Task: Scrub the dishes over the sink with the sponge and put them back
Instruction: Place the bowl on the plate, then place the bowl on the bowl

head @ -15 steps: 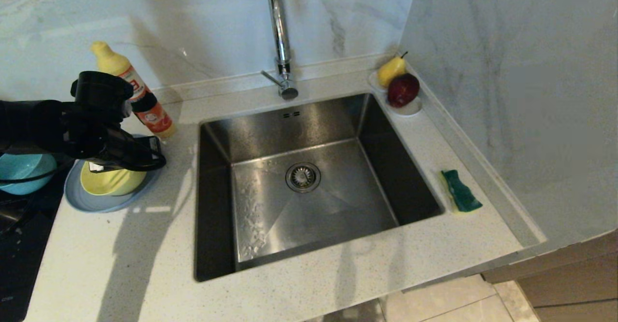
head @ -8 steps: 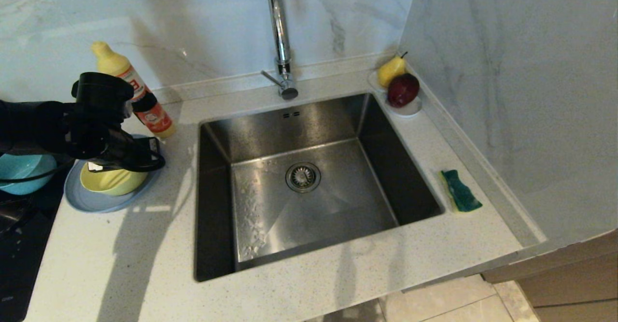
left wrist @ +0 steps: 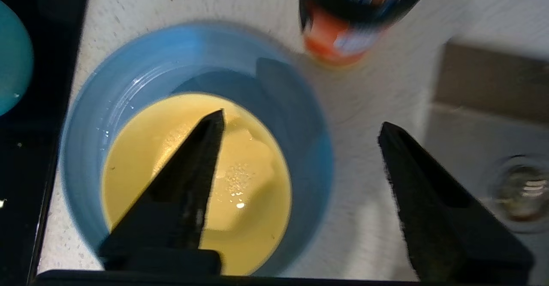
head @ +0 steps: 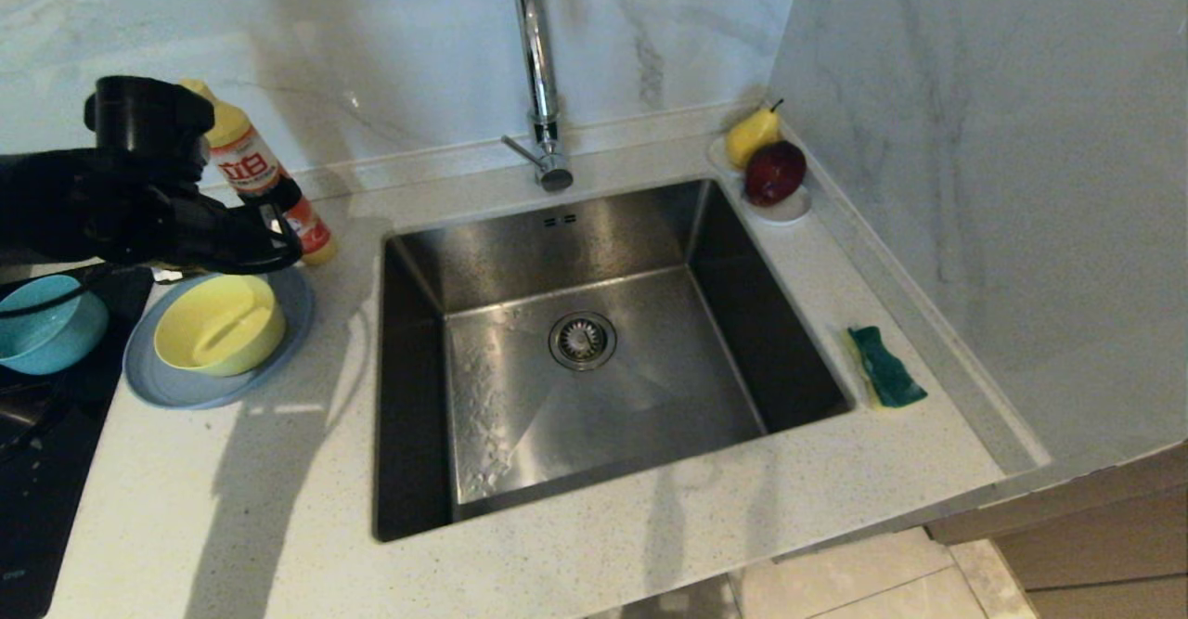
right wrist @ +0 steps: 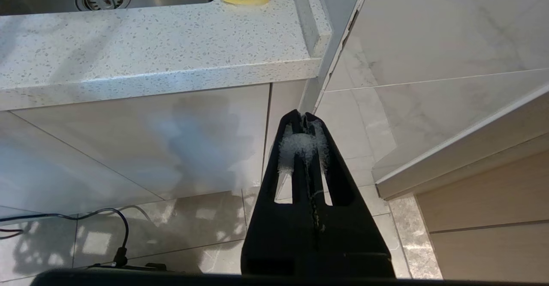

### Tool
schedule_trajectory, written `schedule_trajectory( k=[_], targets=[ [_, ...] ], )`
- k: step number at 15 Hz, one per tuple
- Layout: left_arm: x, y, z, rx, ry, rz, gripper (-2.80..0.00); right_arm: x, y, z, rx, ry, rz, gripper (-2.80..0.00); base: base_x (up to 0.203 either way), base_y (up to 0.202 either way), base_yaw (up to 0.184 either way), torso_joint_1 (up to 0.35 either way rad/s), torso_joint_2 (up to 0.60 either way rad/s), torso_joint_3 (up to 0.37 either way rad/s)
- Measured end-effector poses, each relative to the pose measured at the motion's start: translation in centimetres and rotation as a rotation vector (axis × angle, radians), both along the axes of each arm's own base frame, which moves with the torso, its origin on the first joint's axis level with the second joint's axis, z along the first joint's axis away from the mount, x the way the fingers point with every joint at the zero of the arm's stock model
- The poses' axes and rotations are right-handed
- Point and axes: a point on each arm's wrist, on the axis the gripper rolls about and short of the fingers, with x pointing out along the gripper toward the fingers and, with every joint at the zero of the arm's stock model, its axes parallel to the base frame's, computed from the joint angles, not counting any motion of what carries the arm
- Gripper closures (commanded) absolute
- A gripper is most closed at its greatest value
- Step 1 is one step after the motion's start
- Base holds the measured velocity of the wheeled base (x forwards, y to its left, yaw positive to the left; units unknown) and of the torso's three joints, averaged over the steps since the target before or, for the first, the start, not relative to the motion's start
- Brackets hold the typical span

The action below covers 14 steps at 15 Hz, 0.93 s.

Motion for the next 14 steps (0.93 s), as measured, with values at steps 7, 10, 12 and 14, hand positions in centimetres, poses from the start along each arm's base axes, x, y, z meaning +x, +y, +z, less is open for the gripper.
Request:
schedule_trajectory(
  k=[7,10,12,14],
  targets=[
    [-5.1,1.9,6.6,-0.095,-0.100,0.060,0.00,0.0,0.0,0.0,0.000,0.000,0.000,0.00,0.000,0.000,0.000,0.000,0.00,0.000],
    [-6.9,5.0,7.5,-0.089,-0.128,0.151,0.00,0.0,0.0,0.0,0.000,0.000,0.000,0.00,0.000,0.000,0.000,0.000,0.00,0.000],
    [-8.0,7.4,7.5,-0.109,-0.124,0.178,0.00,0.0,0.0,0.0,0.000,0.000,0.000,0.00,0.000,0.000,0.000,0.000,0.00,0.000],
    [-8.6,9.4,7.3,-0.123,-0.124,0.207,0.00,0.0,0.0,0.0,0.000,0.001,0.000,0.00,0.000,0.000,0.000,0.000,0.00,0.000]
  ],
)
